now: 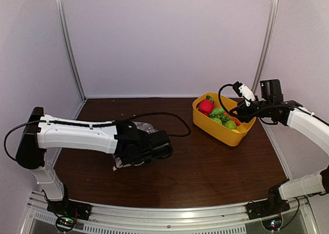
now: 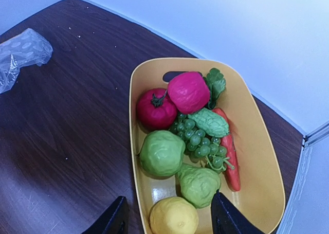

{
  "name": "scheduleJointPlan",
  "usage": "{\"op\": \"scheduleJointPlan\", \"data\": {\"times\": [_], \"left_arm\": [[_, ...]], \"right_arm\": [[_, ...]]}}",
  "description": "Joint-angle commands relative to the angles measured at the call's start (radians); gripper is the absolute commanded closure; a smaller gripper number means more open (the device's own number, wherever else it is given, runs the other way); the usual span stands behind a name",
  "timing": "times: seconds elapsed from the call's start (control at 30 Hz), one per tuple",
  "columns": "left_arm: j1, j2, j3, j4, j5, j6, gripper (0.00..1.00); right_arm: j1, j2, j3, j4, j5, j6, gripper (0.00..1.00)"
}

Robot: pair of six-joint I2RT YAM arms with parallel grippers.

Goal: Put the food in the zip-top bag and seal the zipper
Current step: Pick up the zipper food storage bag at the center of the board, then open the zipper food storage bag.

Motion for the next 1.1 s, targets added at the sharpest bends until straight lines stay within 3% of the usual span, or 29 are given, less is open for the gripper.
{"op": "scheduleJointPlan", "data": {"times": [0.0,0.13,0.27,0.63,0.87,1.07], "left_arm": [[0.072,-0.092,0.100,0.144,0.191,0.068,1.00],[0.145,-0.113,0.145,0.281,0.330,0.091,1.00],[0.206,-0.102,0.151,0.418,0.412,0.040,1.00],[0.232,-0.093,0.228,0.689,0.425,-0.337,1.00],[0.231,-0.121,0.199,0.827,0.414,-0.482,1.00],[0.232,-0.151,0.127,0.917,0.441,-0.551,1.00]], "right_arm": [[-0.009,0.097,0.132,-0.063,-0.019,0.028,0.45],[-0.009,0.203,0.239,-0.118,-0.063,0.034,0.44],[0.018,0.213,0.289,-0.105,-0.204,0.123,0.42],[0.305,0.270,0.407,-0.135,-0.269,0.245,0.37],[0.335,0.291,0.465,0.006,-0.304,0.429,0.31],[0.374,0.355,0.517,0.002,-0.306,0.480,0.30]]}}
